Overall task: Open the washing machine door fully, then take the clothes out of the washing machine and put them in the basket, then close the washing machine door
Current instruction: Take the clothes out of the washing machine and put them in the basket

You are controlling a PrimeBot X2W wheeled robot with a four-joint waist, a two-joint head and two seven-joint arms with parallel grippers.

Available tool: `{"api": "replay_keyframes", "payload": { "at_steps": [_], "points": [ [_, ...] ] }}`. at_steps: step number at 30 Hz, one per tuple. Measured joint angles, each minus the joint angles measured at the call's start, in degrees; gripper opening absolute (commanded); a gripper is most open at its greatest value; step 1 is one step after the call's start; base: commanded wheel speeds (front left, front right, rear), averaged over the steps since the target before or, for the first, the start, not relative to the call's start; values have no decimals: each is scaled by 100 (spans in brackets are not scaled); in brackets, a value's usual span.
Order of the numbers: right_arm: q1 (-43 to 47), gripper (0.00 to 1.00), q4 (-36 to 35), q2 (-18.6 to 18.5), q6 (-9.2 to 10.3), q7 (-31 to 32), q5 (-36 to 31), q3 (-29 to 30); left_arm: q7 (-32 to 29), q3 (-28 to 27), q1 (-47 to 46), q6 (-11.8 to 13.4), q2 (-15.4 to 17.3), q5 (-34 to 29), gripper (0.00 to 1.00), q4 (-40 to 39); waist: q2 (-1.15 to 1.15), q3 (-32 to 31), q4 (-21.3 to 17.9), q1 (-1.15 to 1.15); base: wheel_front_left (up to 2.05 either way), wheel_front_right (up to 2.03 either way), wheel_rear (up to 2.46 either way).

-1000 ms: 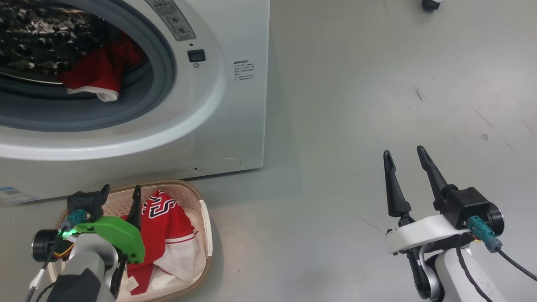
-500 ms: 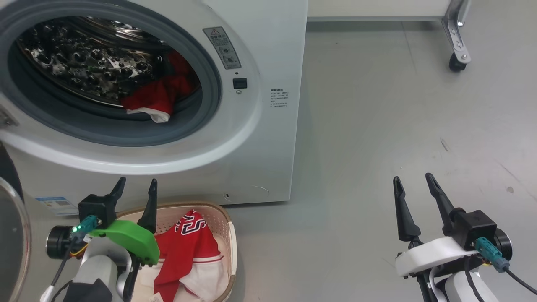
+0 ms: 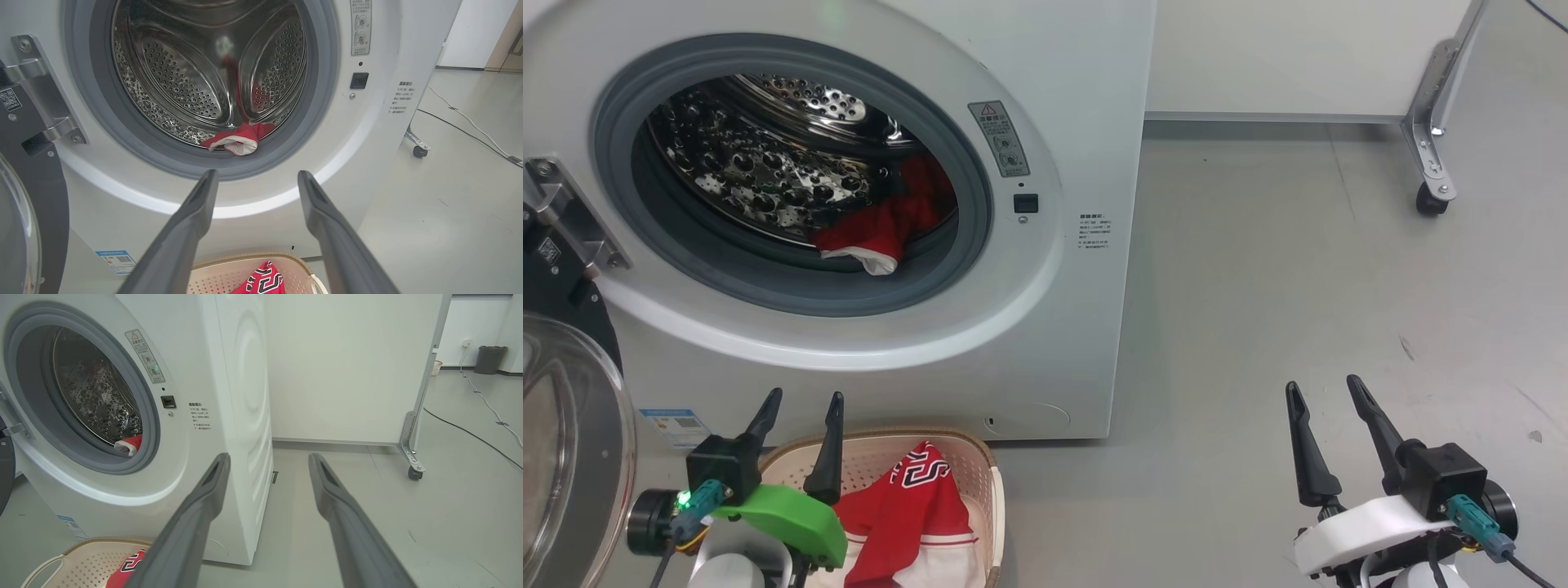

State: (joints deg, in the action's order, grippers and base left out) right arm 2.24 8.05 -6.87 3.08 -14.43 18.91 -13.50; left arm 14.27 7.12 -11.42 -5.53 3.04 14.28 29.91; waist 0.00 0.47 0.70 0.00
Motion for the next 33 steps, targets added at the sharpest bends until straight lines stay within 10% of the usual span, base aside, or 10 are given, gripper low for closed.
{"api": "replay_keyframes", "payload": {
  "at_steps": [33],
  "points": [
    [147,100,-151,8,-45,0,32,40,0,138,648,221,-34,0,100,-984,0,-59,16,0,0,0,0]
  ]
}}
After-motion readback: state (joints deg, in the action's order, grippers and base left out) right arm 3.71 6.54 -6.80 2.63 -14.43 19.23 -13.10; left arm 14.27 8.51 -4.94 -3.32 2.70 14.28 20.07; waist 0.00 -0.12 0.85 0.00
